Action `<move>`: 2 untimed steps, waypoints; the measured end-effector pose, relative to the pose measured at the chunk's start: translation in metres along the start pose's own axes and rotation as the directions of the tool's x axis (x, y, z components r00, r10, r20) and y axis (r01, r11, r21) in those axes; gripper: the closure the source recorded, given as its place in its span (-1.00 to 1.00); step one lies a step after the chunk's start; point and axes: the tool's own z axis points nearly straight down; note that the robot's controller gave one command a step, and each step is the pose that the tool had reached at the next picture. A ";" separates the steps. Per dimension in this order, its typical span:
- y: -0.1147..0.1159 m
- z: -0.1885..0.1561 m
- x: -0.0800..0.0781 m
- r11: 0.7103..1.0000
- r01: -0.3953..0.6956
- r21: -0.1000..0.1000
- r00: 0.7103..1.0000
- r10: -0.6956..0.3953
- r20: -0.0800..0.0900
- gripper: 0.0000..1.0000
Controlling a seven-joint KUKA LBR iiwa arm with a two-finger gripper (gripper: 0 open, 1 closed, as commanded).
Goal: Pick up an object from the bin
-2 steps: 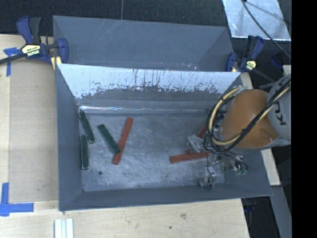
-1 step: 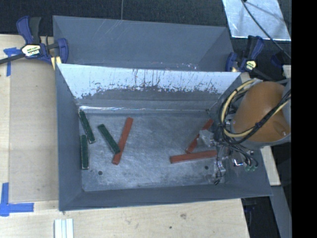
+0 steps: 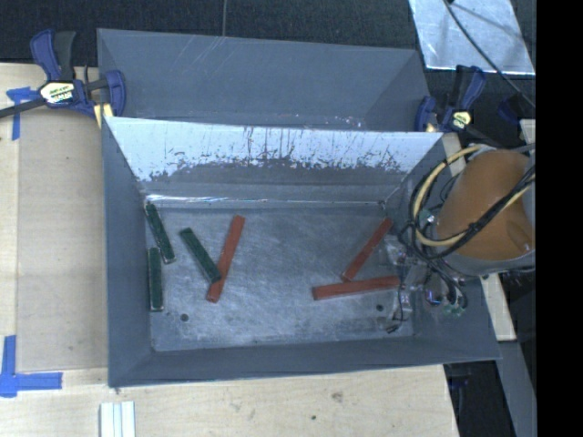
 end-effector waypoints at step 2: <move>0.040 0.030 0.014 0.960 -0.282 0.000 0.959 0.282 -0.010 -1.00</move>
Offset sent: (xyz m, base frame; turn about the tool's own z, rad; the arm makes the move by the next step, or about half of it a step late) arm -0.0061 0.0071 -0.0300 0.3177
